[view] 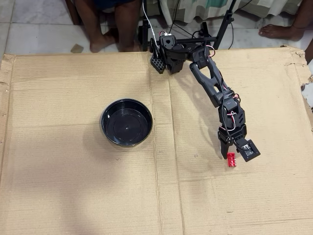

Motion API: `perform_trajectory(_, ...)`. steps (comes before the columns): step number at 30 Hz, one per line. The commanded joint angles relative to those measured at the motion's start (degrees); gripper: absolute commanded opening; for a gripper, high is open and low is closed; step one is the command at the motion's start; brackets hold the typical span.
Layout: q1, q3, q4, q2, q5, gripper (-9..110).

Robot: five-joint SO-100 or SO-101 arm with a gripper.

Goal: Grasp a lego block and put it in the bin.

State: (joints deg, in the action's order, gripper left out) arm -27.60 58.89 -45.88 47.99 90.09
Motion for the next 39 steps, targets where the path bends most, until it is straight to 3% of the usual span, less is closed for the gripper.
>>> perform_trajectory(1,-0.5,-2.7,2.5,0.4,0.4,22)
perform_trajectory(31,-0.6,-12.6,4.1,-14.5,0.4,20)
perform_trajectory(39,-0.4,-12.3,4.1,-15.5,0.4,0)
